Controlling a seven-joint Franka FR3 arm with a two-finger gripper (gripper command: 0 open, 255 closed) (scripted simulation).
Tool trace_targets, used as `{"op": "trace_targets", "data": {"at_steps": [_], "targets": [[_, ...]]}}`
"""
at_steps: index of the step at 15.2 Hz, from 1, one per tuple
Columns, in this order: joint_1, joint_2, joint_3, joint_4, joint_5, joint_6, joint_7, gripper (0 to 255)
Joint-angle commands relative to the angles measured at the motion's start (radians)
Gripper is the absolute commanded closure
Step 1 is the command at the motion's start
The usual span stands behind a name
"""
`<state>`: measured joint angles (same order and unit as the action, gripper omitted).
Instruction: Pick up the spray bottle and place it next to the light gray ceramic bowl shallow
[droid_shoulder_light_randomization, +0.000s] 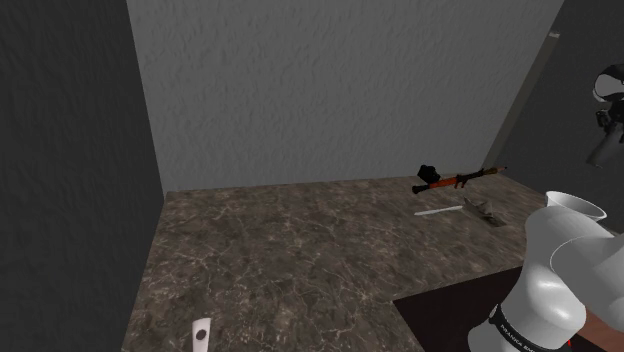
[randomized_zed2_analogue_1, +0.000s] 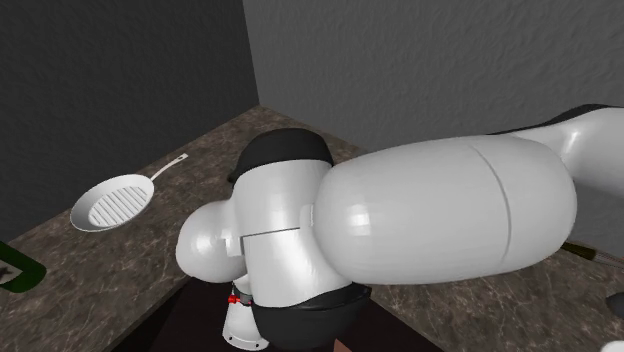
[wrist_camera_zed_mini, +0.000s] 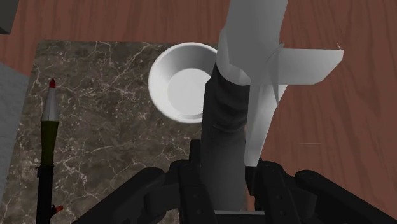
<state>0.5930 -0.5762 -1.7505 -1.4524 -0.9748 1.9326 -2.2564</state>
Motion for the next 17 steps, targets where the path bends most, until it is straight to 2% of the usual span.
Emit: {"op": "trace_targets", "data": {"at_steps": [1, 9, 17], "targets": [[-0.016, -0.001, 0.001, -0.032, -0.007, 0.024, 0.014, 255], [-0.044, -0.014, -0.016, -0.130, -0.043, 0.105, 0.068, 255], [-0.049, -0.033, -0.050, -0.208, -0.092, 0.177, 0.124, 255]]}}
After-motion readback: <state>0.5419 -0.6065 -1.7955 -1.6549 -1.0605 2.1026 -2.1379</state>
